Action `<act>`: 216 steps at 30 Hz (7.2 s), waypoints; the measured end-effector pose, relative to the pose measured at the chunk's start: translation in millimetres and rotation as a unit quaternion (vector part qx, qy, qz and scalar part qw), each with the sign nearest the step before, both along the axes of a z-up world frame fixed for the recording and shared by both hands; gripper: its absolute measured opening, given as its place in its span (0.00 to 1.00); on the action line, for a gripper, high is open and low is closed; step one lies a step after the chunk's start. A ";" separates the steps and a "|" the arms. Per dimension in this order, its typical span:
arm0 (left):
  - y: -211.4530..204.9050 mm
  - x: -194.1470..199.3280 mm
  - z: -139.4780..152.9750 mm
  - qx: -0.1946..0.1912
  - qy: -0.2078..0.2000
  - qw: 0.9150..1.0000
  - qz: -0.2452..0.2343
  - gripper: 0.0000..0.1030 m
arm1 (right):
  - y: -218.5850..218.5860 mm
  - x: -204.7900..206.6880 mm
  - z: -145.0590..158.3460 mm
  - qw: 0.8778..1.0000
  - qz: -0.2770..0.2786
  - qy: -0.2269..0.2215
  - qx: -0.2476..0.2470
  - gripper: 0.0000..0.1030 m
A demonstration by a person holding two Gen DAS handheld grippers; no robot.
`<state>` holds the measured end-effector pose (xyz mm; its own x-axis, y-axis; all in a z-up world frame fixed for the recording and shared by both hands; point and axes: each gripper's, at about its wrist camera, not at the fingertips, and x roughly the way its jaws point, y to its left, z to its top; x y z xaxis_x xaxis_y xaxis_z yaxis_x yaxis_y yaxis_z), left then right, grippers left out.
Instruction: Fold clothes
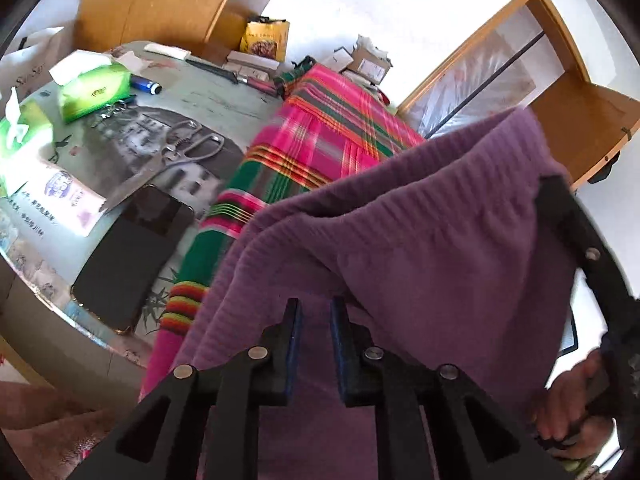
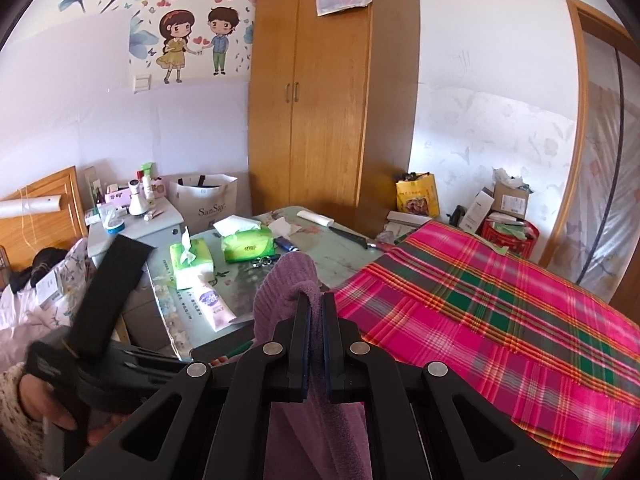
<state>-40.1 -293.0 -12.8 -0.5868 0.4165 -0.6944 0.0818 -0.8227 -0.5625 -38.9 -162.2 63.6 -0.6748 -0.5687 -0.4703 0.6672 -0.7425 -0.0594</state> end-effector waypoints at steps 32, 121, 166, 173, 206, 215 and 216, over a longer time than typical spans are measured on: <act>-35.8 -28.9 -25.4 0.078 0.000 0.994 0.076 0.01 | -7.3 35.2 -24.5 0.994 0.087 -0.068 -0.007 0.05; -40.6 -23.6 -14.6 0.059 -0.027 0.998 0.021 0.01 | 71.3 1.4 -103.6 0.982 -0.059 -0.178 0.020 0.24; -48.4 -16.0 -20.4 0.094 -0.024 0.995 0.027 0.02 | 152.2 -96.7 -93.6 0.981 -0.004 -0.164 0.106 0.01; -48.8 -15.7 -21.6 0.098 -0.024 0.994 0.031 0.02 | 166.3 -106.3 -90.5 0.982 -0.022 -0.165 0.084 0.01; -41.2 -12.5 -18.3 0.064 -0.008 0.997 0.031 0.02 | 197.1 -139.2 -112.6 0.967 -0.026 -0.254 0.003 0.02; -41.4 -13.0 -18.2 0.069 -0.015 0.997 0.037 0.02 | 205.6 -139.4 -111.5 0.969 -0.068 -0.236 0.013 0.03; -41.7 -12.7 -18.5 0.071 -0.015 0.997 0.039 0.02 | 203.5 -137.6 -109.4 0.970 -0.068 -0.231 0.016 0.03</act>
